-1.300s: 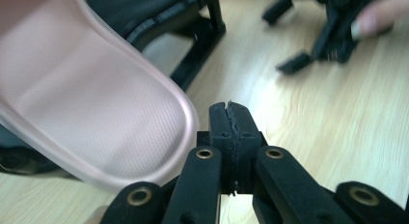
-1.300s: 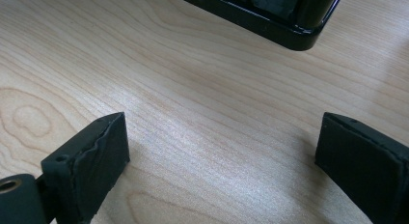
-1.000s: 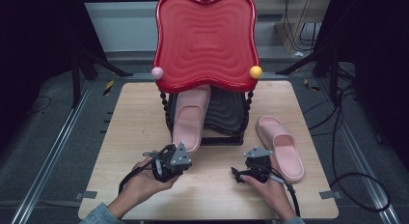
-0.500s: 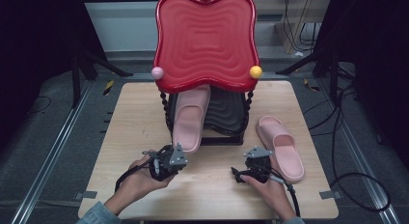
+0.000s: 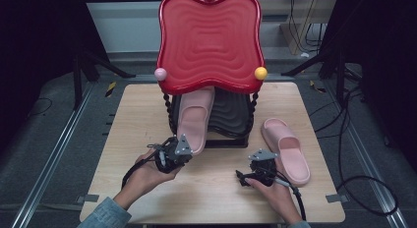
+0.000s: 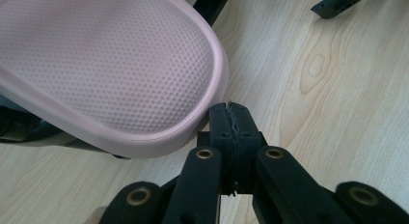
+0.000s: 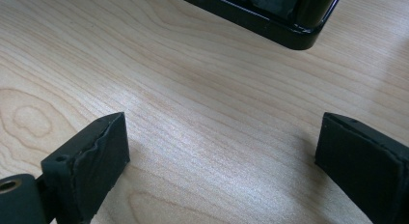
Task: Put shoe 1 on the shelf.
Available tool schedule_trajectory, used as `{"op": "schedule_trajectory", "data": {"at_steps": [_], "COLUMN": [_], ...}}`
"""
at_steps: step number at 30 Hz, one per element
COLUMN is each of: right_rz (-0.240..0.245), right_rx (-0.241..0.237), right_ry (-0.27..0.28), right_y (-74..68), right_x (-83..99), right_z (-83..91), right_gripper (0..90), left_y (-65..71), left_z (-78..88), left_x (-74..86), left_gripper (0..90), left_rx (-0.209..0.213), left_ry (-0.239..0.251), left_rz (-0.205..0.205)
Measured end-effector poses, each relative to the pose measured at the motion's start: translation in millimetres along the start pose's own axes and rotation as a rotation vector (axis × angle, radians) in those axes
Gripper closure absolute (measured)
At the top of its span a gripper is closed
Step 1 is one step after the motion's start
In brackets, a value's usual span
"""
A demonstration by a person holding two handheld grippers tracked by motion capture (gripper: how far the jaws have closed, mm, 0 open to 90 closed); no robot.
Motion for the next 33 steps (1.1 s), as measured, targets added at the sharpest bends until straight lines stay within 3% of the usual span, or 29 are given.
{"op": "schedule_trajectory", "data": {"at_steps": [10,16,21,24,25,33], "right_rz": [0.002,0.002,0.002,0.002,0.003,0.003], "right_rx": [-0.001,-0.002,-0.002,-0.002,-0.002,-0.003], "right_ry": [0.000,0.000,0.000,-0.002,-0.002,-0.003], "right_y": [-0.1,-0.2,-0.3,-0.4,-0.3,-0.6], "right_x": [0.1,0.1,0.2,0.4,0.3,0.5], "right_z": [0.1,0.1,0.2,0.5,0.4,0.6], "right_gripper": [5.0,5.0,5.0,5.0,5.0,5.0], "left_y": [-17.6,-23.0,-23.3,-14.9,-11.3,-15.4], "left_z": [1.3,-0.1,-1.4,-4.7,-10.9,-16.7], "left_x": [-15.9,-24.4,-27.5,-22.6,-17.1,-29.2], "left_gripper": [89.9,89.9,89.5,89.6,89.6,89.8], "left_rx": [-0.005,-0.015,-0.011,0.012,0.005,-0.014], "left_ry": [0.058,0.060,0.052,0.011,-0.035,-0.010], "left_rz": [0.063,0.065,0.068,0.064,0.027,0.037]}}
Point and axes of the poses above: each handheld gripper's, and its own axes: z roughly backward along the jaws, x roughly out of its underside, y roughly to its right, the point moved 8 cm from there along -z, roughly forward along the jaws, and after that the axes turned 2 degrees about -z, right-handed, at the moved point
